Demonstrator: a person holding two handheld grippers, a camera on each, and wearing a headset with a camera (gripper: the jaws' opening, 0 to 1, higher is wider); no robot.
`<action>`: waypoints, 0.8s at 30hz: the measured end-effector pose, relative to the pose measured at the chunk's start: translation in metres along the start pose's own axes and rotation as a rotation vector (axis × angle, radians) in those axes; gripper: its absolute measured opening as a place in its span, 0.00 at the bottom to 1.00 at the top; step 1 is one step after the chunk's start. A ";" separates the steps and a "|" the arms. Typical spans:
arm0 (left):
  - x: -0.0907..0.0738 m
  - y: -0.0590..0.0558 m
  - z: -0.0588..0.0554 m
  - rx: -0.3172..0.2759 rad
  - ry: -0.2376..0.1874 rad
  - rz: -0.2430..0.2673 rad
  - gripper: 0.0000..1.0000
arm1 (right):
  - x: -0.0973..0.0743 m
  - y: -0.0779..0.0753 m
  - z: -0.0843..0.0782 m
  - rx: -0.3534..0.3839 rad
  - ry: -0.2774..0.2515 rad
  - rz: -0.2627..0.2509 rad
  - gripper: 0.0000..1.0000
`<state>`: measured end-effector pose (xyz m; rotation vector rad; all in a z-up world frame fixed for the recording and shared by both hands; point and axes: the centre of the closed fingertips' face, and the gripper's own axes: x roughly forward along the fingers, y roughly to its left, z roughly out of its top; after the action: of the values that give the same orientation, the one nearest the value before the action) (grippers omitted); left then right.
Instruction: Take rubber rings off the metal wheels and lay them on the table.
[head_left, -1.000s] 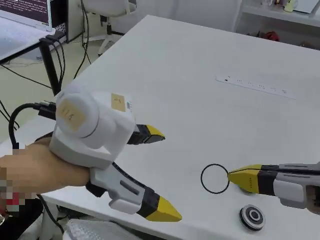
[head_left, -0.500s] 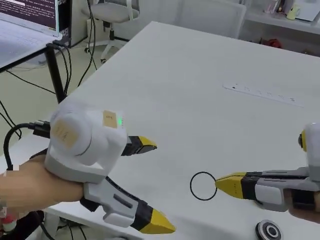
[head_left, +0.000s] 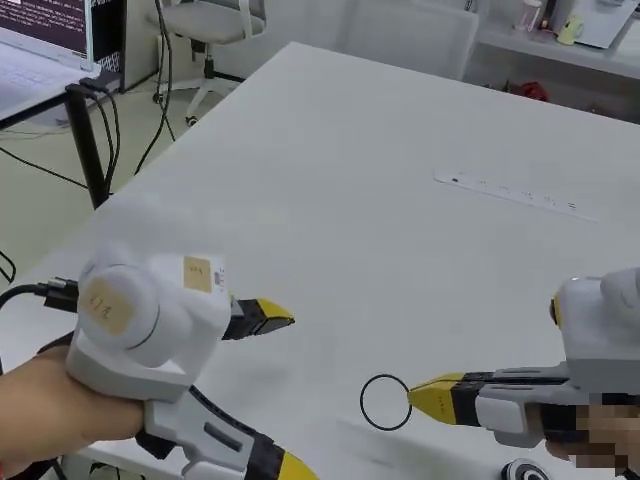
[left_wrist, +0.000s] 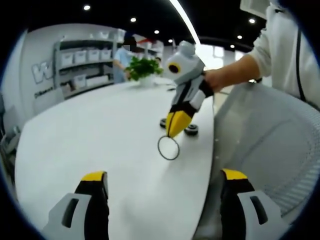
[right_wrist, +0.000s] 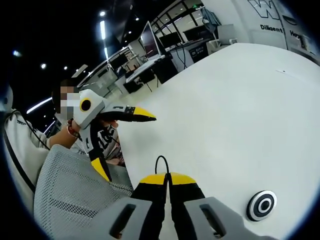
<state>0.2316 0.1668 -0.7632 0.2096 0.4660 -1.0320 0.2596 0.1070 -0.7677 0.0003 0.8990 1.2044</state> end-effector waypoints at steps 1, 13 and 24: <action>0.000 0.000 0.000 -0.002 0.000 -0.001 0.94 | 0.001 -0.001 -0.002 0.006 0.006 -0.002 0.00; -0.001 -0.004 0.003 -0.026 -0.012 0.009 0.93 | 0.010 -0.010 -0.020 0.011 0.043 -0.032 0.00; -0.003 -0.005 0.004 -0.041 -0.029 0.027 0.92 | 0.010 -0.017 -0.022 -0.032 0.051 -0.061 0.00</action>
<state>0.2270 0.1648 -0.7580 0.1635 0.4566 -0.9968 0.2605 0.0980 -0.7957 -0.0835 0.9174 1.1662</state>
